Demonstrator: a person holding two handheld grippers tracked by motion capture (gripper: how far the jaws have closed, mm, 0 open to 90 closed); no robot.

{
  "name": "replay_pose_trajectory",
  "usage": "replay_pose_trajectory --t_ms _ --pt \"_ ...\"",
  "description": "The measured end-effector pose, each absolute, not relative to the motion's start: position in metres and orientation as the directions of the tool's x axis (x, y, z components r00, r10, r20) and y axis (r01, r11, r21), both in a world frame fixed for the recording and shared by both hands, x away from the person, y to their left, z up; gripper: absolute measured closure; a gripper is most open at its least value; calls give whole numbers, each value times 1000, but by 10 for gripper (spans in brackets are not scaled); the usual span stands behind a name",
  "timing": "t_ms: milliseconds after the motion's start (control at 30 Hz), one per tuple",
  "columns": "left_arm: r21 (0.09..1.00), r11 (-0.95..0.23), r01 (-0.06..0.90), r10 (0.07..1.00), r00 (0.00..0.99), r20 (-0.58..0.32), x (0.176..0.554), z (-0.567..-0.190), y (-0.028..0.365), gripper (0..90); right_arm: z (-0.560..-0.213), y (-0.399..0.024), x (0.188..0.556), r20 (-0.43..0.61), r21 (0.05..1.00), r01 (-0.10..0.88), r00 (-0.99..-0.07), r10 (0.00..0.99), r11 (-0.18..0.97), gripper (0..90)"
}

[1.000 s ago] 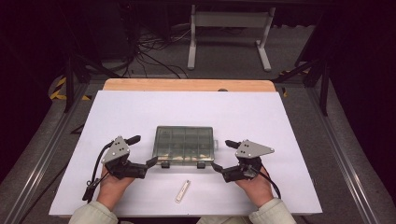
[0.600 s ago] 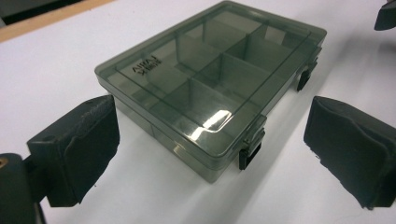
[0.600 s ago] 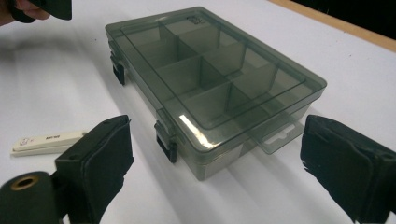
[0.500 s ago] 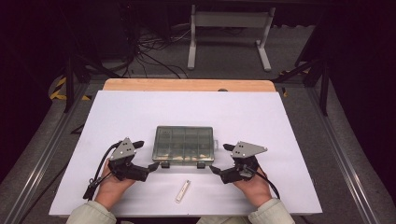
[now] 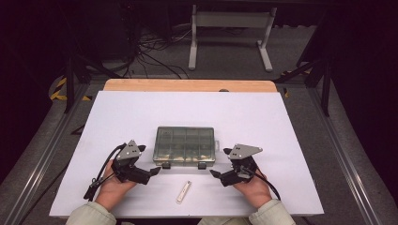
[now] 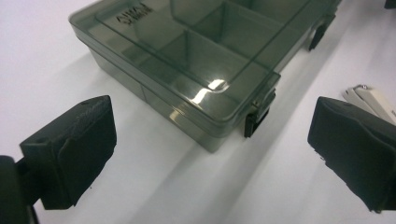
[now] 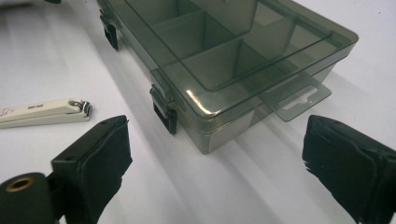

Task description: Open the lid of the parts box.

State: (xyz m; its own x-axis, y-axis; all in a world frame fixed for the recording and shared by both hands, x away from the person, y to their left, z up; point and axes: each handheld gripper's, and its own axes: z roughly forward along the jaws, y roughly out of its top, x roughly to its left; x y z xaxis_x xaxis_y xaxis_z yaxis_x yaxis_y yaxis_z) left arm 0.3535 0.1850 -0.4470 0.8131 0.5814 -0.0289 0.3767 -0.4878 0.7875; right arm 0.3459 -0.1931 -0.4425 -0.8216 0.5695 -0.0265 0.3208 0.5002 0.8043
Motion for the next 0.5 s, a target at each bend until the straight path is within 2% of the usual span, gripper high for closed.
replay_pose_trajectory --t_ms 267,500 --pt "751 -520 407 584 811 -35 352 -452 184 32 -444 -193 346 -24 797 328 -822 569 507 86" --pt "748 -532 397 576 817 -23 352 -451 188 132 -442 -193 344 -38 800 316 -821 569 510 168"
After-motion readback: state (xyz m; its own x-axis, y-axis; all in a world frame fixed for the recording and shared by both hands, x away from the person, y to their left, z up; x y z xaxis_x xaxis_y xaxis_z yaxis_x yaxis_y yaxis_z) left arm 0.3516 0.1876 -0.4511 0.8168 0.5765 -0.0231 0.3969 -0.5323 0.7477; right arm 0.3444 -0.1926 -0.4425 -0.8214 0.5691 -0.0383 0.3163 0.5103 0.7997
